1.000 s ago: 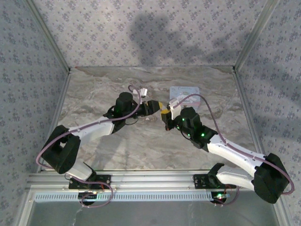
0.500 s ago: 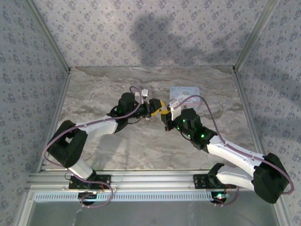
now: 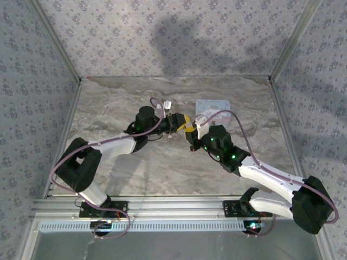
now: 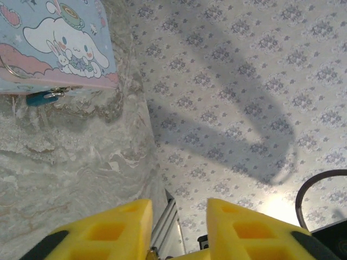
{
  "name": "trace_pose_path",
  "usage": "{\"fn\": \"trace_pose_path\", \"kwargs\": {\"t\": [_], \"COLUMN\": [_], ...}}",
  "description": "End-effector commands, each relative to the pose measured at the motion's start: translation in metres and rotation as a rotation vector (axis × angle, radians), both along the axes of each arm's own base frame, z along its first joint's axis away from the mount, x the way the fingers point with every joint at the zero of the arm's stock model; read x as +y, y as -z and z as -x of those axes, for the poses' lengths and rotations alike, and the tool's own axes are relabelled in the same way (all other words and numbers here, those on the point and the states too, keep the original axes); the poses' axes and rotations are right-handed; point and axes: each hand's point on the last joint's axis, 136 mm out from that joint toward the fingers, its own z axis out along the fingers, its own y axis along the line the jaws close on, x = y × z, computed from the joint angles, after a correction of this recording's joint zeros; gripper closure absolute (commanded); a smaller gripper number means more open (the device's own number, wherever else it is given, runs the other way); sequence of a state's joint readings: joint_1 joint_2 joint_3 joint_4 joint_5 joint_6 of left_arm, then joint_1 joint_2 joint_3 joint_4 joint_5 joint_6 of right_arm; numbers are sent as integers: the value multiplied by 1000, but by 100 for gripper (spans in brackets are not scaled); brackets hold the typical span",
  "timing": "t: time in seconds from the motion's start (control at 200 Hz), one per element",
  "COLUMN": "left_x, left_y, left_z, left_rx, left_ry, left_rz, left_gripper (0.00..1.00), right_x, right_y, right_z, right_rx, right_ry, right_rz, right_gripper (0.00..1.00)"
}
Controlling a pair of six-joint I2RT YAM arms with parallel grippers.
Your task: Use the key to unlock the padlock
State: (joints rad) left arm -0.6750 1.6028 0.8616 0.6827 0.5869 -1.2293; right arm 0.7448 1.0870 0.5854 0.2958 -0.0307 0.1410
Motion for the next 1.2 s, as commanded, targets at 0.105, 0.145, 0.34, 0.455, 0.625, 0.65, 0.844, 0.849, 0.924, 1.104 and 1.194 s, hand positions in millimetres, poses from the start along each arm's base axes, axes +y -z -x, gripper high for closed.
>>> {"fn": "trace_pose_path", "kwargs": {"t": [0.105,0.145,0.34,0.455,0.625,0.65,0.844,0.849,0.924,1.104,1.194], "left_x": [2,2,3,5,16,19,32,32,33,27,26], "left_y": [-20,-19,-19,-19,-30,-34,-63,-64,-73,-82,-85], "left_z": [0,0,0,0,-6,-7,-8,-8,-6,2,4], "left_rx": [-69,-69,-76,-95,-216,-240,-417,-419,-449,-480,-480], "left_ry": [1,2,1,-3,-55,-70,-139,-140,-147,-139,-139], "left_rz": [23,21,13,-1,-37,-43,-53,-52,-26,11,21], "left_gripper": [82,83,94,100,100,100,100,100,100,100,100], "right_x": [-5,-5,-7,-8,-17,-19,-34,-35,-35,-25,-19], "right_y": [-1,-1,0,-1,-1,-2,-33,-34,-49,-80,-84], "right_z": [1,2,1,1,2,3,7,7,9,13,10], "right_rx": [-5,-5,-4,-1,50,59,81,81,76,54,69], "right_ry": [14,14,23,27,17,10,-59,-61,-101,-194,-214], "right_rz": [-14,-13,-14,-16,-65,-86,-364,-371,-456,-569,-598], "right_gripper": [100,100,100,100,80,76,57,57,52,47,47]}}
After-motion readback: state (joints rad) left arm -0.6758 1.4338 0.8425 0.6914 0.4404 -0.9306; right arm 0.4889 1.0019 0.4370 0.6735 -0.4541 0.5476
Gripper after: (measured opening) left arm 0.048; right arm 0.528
